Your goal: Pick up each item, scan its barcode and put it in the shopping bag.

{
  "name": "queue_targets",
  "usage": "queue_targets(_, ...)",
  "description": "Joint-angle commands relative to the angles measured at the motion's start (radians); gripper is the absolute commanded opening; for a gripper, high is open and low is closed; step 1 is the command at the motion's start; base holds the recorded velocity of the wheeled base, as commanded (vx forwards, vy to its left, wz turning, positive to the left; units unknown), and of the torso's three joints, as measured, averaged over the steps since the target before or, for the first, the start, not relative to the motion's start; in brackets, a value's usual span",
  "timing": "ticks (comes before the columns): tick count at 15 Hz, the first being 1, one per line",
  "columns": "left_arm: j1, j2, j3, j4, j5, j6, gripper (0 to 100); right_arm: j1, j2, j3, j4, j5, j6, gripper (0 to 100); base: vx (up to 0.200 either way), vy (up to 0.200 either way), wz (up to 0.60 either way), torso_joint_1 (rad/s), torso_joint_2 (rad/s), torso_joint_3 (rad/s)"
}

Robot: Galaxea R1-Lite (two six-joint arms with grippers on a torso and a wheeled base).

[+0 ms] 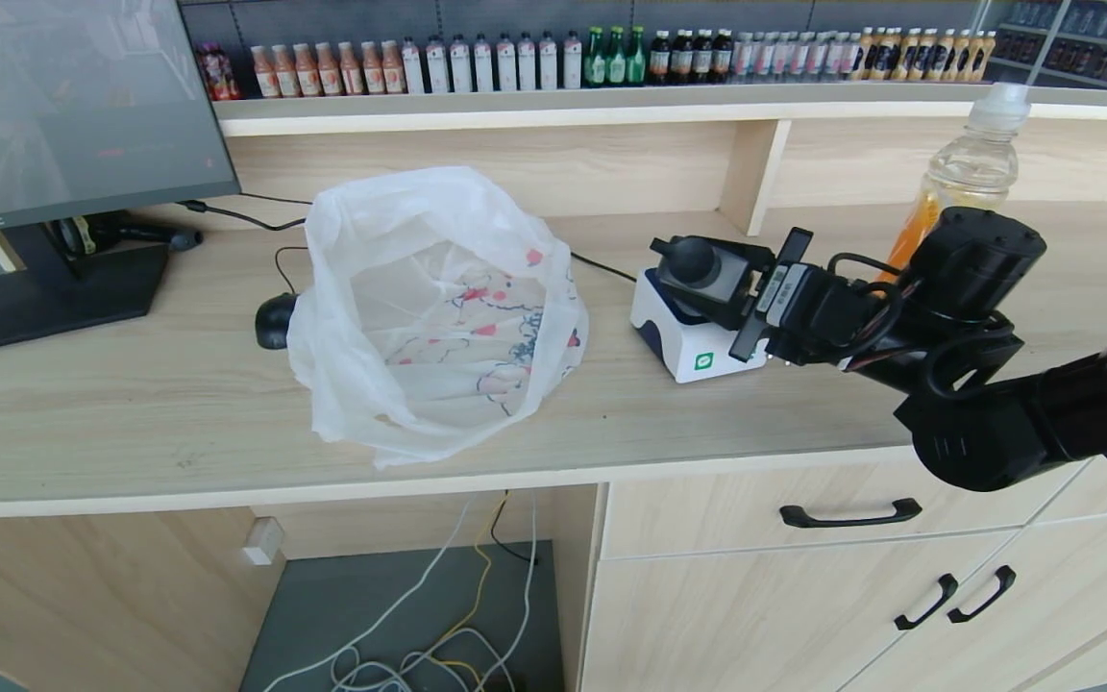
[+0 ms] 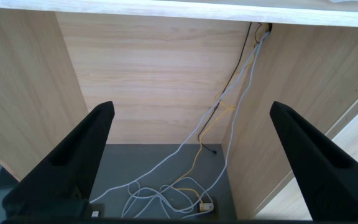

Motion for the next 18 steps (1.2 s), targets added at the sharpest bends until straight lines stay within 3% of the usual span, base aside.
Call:
queue_targets(1, 0.000, 0.000, 0.000, 0.000, 0.000, -0.001, 100, 0.000, 0.008, 0.002, 0.001, 0.000, -0.001, 0, 0.000, 0.000, 0.00, 0.000, 0.00, 0.000)
queue_targets(18, 0.000, 0.000, 0.000, 0.000, 0.000, 0.001, 100, 0.000, -0.008, -0.003, -0.001, 0.000, 0.030, 0, 0.000, 0.000, 0.00, 0.000, 0.00, 0.000)
